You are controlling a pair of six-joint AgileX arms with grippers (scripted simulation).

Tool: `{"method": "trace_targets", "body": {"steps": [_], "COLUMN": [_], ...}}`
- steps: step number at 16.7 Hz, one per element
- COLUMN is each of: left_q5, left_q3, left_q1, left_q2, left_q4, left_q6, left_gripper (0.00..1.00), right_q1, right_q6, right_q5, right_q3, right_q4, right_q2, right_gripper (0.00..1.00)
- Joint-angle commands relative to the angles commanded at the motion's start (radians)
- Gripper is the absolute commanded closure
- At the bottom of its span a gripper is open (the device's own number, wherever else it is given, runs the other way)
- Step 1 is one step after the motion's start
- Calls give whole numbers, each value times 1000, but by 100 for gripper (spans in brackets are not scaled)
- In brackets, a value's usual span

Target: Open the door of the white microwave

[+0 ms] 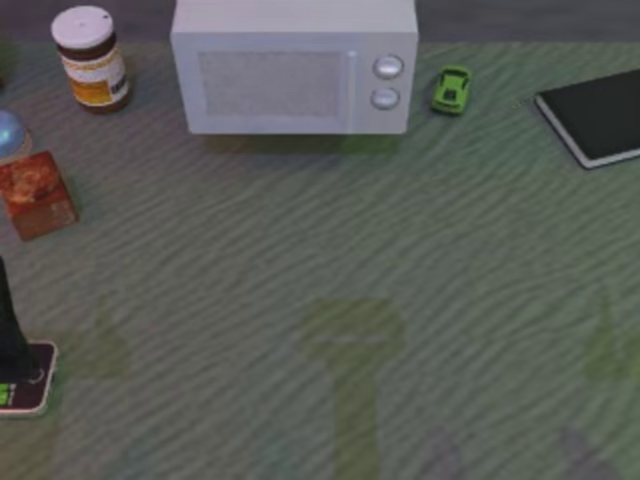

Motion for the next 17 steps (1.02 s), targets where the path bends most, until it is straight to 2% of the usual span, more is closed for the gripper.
{"method": "trace_targets", "body": {"steps": [4, 7, 11, 17], "left_q5": [-12, -63, -180, -400], "left_q3": [30, 141, 369, 786], "left_q1": [-16, -76, -204, -443], "left_q2": [31, 157, 464, 1087], "left_q4": [2, 5, -6, -50], "left_q6": [-9, -42, -104, -210], "left_gripper": [0, 0, 0, 0], "right_q1": [0, 0, 0, 0], "right_q6": [0, 0, 0, 0], "right_q5": [0, 0, 0, 0], "right_q3": [0, 0, 0, 0], "right_q4": [0, 0, 0, 0], "right_q2": [0, 0, 0, 0], "right_gripper": [0, 0, 0, 0]}}
